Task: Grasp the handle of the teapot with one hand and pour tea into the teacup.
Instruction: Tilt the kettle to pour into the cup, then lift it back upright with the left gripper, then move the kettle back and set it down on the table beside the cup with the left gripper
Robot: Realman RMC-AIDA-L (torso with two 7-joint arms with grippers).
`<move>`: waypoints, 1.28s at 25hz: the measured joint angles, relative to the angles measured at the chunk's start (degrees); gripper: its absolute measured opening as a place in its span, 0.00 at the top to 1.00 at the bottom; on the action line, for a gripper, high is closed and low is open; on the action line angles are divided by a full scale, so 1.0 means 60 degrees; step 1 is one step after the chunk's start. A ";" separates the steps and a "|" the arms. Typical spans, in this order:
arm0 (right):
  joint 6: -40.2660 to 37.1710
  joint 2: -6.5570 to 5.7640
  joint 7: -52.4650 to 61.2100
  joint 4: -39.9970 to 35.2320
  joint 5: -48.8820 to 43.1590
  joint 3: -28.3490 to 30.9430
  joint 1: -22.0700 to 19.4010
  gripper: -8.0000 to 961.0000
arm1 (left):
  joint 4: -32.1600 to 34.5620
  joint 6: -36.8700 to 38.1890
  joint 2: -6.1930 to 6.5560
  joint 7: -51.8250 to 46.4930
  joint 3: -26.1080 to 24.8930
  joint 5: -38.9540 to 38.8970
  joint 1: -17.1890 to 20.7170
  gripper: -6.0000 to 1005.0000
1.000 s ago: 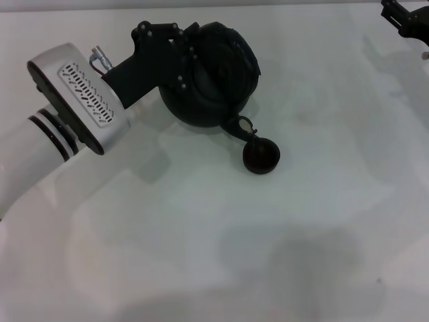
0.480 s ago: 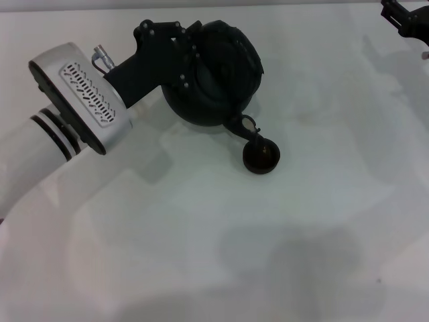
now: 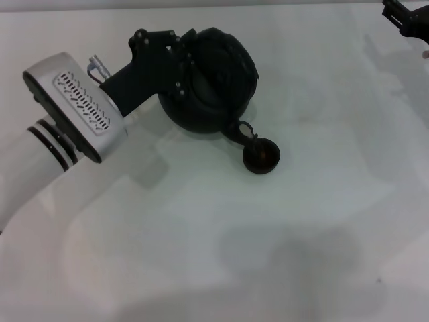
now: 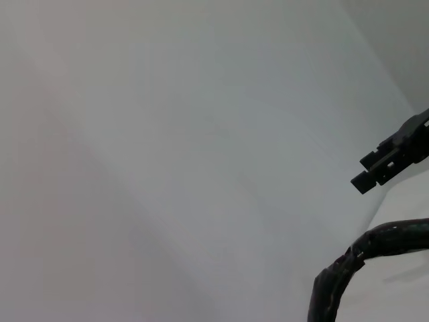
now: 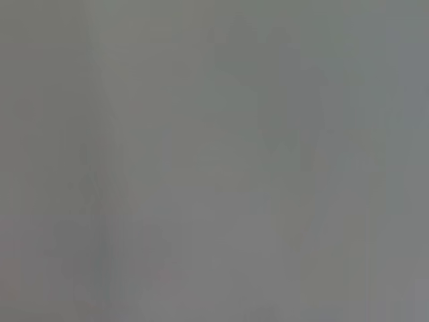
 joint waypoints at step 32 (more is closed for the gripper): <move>-0.0032 0.0000 -0.0003 -0.0004 -0.0050 -0.0058 0.0042 0.10 | 0.1256 0.0409 -0.0045 -0.1162 -0.3162 -0.0068 0.1985 0.91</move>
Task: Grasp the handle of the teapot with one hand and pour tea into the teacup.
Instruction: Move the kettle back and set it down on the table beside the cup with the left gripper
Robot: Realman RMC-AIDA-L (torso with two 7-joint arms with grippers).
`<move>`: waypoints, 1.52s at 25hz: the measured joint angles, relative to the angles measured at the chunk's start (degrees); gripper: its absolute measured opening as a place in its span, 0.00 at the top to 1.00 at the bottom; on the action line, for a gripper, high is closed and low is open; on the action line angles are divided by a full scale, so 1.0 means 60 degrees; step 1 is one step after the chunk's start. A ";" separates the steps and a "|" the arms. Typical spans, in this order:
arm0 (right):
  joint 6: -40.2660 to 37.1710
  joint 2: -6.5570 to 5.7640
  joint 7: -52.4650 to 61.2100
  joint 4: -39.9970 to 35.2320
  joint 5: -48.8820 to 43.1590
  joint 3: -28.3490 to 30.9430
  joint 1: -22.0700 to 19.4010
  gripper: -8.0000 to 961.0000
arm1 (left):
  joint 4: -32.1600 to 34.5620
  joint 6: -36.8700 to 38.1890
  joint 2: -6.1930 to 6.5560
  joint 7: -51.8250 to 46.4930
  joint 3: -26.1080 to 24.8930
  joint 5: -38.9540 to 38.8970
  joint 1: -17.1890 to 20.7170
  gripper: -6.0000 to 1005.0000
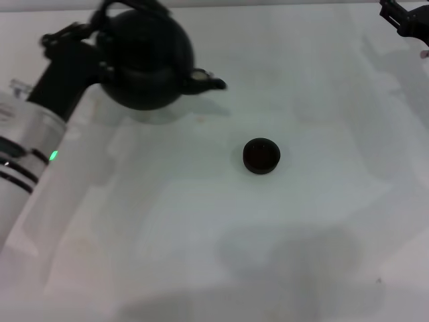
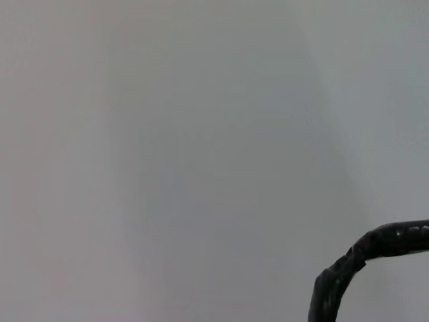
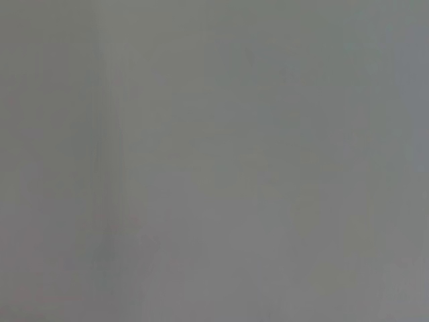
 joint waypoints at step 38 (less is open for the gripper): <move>-0.0691 -0.0059 -0.0085 -0.0066 0.0027 0.0060 0.0335 0.10 | 0.1215 -0.1055 -0.0049 -0.1117 0.0367 -0.1713 0.1329 0.91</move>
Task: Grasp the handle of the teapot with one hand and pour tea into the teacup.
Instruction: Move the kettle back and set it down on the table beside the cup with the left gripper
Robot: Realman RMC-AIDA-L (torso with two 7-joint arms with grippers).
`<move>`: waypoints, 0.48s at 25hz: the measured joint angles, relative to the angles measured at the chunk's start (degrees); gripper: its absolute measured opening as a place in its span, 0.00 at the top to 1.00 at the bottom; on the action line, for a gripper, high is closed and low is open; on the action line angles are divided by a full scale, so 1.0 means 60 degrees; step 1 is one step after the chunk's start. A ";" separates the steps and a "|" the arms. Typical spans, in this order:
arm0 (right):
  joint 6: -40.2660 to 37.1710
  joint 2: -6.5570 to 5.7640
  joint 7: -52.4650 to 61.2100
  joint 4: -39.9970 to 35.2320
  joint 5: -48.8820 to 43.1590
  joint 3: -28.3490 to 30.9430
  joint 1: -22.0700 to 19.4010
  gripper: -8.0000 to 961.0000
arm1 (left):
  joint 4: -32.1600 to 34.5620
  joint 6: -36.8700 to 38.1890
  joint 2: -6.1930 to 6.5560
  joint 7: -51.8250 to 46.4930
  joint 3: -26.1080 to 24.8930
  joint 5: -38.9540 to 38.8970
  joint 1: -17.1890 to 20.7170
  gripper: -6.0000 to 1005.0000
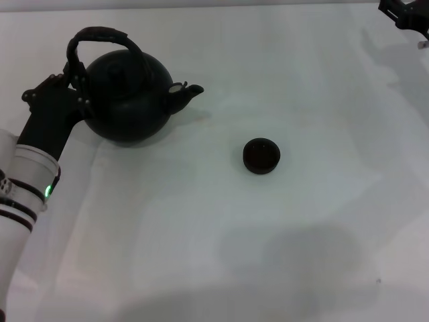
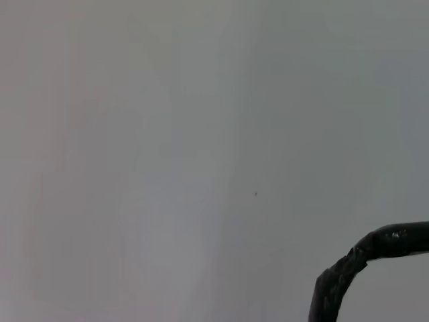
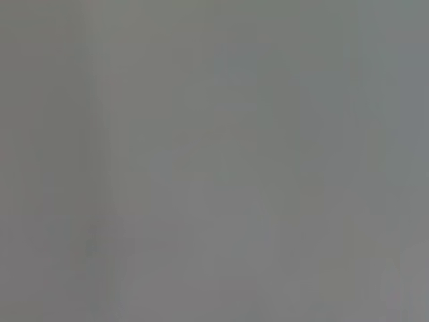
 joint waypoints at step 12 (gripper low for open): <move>-0.0032 0.0000 0.0000 -0.0081 -0.0004 0.0000 -0.0061 0.10 | -0.0141 -0.0070 -0.0005 -0.0010 -0.0001 -0.0011 -0.0006 0.89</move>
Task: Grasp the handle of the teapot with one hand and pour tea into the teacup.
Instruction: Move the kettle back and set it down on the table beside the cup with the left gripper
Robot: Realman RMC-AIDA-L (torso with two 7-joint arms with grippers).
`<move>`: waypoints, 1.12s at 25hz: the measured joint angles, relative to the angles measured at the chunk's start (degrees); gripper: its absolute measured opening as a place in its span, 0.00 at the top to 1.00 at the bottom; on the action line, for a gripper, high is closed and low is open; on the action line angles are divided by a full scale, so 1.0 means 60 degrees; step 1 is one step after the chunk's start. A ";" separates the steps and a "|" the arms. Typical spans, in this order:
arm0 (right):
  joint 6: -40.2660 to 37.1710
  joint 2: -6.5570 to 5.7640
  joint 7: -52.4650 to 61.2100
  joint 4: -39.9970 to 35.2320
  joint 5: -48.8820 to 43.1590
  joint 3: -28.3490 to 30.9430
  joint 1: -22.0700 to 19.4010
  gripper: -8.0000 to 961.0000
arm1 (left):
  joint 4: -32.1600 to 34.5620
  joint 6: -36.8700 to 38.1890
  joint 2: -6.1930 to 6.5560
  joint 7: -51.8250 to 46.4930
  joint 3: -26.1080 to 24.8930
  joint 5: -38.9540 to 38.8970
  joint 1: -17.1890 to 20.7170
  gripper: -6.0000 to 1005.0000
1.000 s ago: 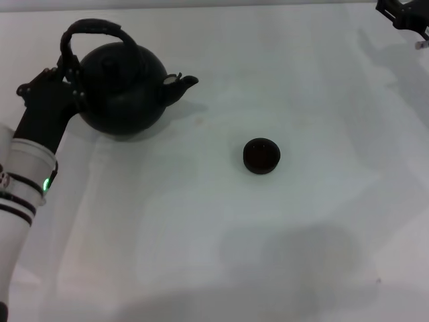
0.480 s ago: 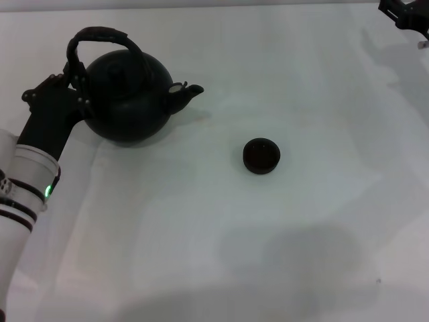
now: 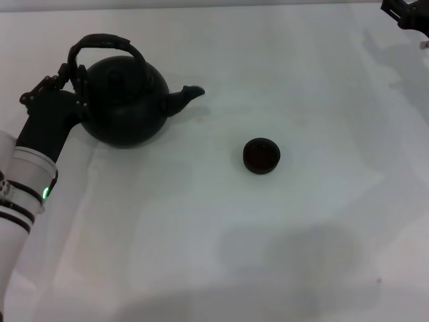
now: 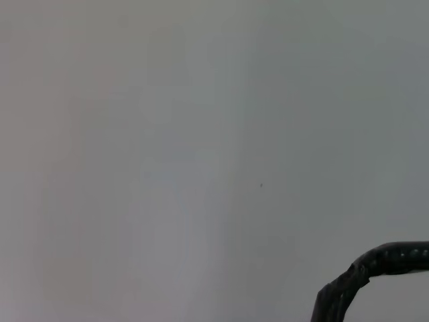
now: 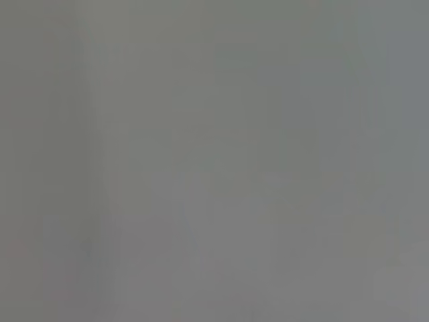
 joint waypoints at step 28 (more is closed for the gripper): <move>0.0072 0.0030 0.0011 0.0001 -0.0007 0.0000 -0.0092 0.10 | -0.0020 0.1237 0.0055 -0.0811 0.0016 0.0103 0.0684 0.16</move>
